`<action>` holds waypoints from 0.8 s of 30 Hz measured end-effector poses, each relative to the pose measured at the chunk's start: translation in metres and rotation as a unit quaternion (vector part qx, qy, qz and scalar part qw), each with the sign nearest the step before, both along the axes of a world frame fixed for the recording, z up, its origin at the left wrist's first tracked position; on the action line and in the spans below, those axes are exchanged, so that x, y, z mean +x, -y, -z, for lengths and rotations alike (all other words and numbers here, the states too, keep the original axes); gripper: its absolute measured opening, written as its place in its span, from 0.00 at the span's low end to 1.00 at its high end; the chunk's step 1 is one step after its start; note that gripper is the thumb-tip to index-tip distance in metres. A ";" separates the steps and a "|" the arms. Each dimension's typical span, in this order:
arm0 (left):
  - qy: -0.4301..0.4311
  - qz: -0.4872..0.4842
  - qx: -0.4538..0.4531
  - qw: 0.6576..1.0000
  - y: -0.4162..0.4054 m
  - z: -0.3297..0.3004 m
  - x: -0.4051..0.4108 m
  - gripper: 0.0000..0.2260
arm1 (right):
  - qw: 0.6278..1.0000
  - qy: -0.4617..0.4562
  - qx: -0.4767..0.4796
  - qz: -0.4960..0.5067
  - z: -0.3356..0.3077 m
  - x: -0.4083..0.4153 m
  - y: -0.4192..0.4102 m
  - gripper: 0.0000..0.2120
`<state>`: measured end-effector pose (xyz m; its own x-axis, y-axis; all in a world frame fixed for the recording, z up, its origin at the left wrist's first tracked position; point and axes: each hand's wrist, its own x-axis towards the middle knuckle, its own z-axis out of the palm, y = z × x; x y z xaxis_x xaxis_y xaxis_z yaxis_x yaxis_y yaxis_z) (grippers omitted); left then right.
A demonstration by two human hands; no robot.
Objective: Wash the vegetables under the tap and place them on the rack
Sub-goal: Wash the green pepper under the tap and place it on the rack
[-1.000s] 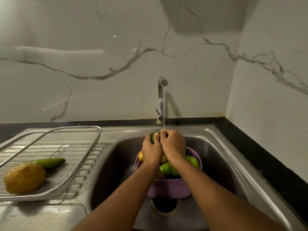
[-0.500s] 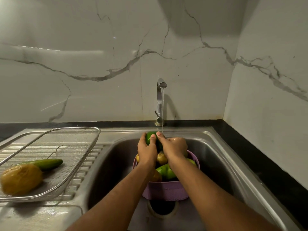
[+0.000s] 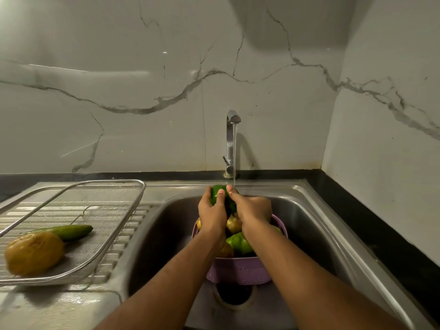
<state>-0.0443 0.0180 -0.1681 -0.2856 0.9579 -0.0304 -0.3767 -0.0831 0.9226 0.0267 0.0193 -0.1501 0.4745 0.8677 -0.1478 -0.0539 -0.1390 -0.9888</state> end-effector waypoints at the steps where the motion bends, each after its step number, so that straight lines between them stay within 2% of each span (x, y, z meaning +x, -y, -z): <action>1: -0.003 0.002 0.001 1.000 0.001 -0.001 0.001 0.24 | 1.000 -0.006 -0.002 0.008 0.000 0.001 0.000 0.25; 7: -0.029 0.020 -0.021 0.999 -0.001 0.001 0.000 0.27 | 0.992 -0.124 -0.010 -0.028 0.000 -0.001 0.006 0.18; 9: -0.047 0.043 -0.047 0.997 -0.003 0.000 -0.001 0.32 | 0.993 -0.115 -0.003 -0.042 0.000 -0.001 0.006 0.13; 12: -0.016 0.086 -0.086 0.992 -0.003 -0.004 -0.003 0.33 | 0.998 -0.041 0.017 -0.045 -0.002 0.002 0.006 0.11; 16: -0.016 0.117 -0.107 0.987 -0.001 -0.006 -0.008 0.20 | 0.998 0.044 0.019 -0.044 -0.008 0.012 0.009 0.17; 18: -0.041 0.134 -0.124 0.982 -0.004 -0.005 -0.013 0.23 | 0.993 0.103 0.014 -0.051 -0.009 0.020 0.010 0.19; 21: -0.084 0.161 -0.133 0.974 -0.004 -0.006 -0.017 0.22 | 0.968 0.233 0.023 -0.088 -0.010 0.028 0.013 0.16; 24: -0.076 0.182 -0.132 0.971 -0.006 -0.004 -0.016 0.24 | 0.926 0.351 0.062 -0.125 -0.007 0.028 0.016 0.13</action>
<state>-0.0600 0.0236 -0.1641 0.0505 0.9607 -0.2730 -0.1946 0.2775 0.9408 0.0548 0.0035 -0.1428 0.1985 0.9531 0.2283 0.6263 0.0559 -0.7776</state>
